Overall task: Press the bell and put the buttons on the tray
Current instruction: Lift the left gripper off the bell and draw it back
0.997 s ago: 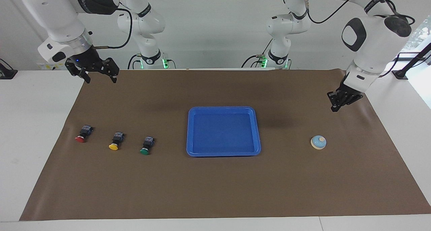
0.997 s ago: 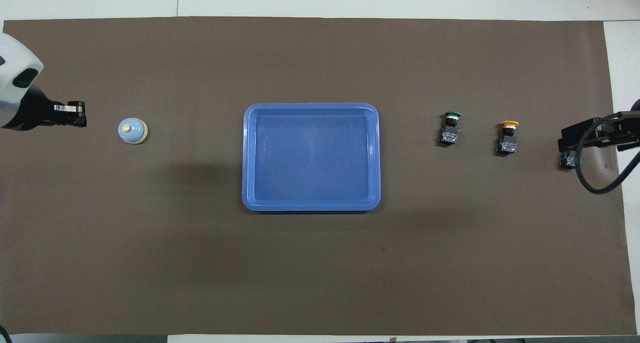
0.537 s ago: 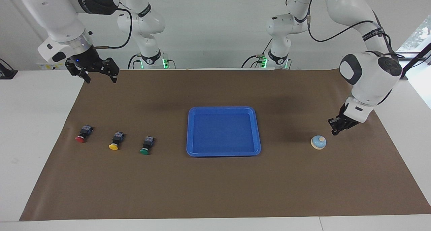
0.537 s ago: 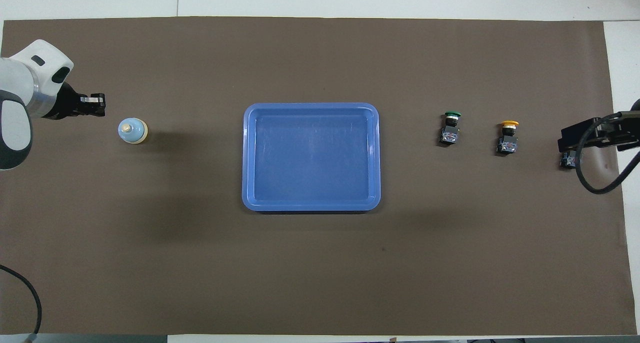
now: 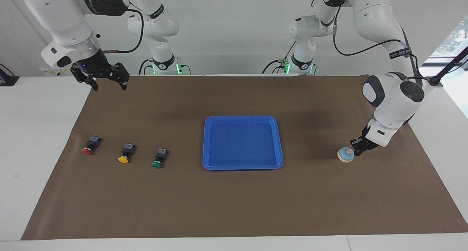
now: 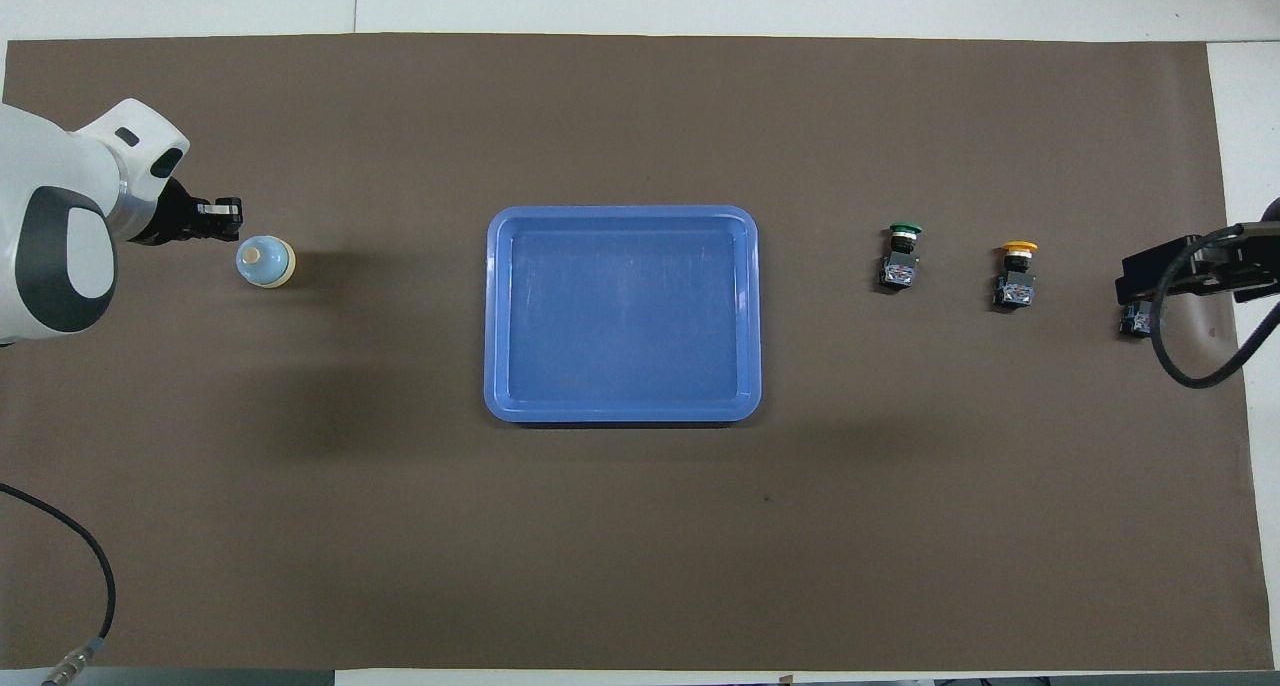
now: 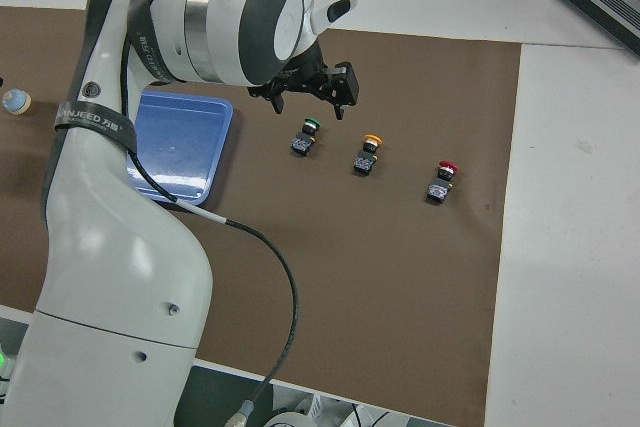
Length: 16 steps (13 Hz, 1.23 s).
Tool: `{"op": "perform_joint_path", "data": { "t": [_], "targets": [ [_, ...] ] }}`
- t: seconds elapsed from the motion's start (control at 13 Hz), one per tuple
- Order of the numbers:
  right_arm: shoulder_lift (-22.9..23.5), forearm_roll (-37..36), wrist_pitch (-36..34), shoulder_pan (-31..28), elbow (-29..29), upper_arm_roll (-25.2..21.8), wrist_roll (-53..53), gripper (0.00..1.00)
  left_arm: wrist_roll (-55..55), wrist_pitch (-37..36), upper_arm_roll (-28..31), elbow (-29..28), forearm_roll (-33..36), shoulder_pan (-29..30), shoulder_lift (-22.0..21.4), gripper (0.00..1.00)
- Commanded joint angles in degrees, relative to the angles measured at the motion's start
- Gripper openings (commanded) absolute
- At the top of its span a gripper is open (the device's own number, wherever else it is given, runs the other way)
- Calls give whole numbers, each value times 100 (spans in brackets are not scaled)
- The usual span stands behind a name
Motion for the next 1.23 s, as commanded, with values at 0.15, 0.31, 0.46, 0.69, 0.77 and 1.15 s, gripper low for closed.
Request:
{"op": "perform_joint_path", "data": {
  "t": [0.15, 0.31, 0.46, 0.69, 0.77, 1.15],
  "targets": [
    [-18, 88, -80, -30, 2, -20, -109, 100, -4, 716, 23, -692, 101, -64, -115, 0],
    [-9, 88, -80, -21, 2, -20, -109, 100, 4, 946, 23, -807, 101, -64, -89, 0],
    [-18, 88, -80, -30, 2, -20, -109, 100, 22, 641, 31, -633, 101, -56, -150, 0],
    [-18, 88, -80, -30, 2, -20, -109, 100, 48, -736, 23, -80, 92, 6, -763, 36],
    [-18, 88, -80, -21, 2, -20, -109, 100, 48, -1202, 23, 61, 101, 15, -974, 58],
    [-18, 88, -80, -30, 2, -20, -109, 100, 57, -2593, 23, 141, 84, 15, -2319, 100]
  ]
}}
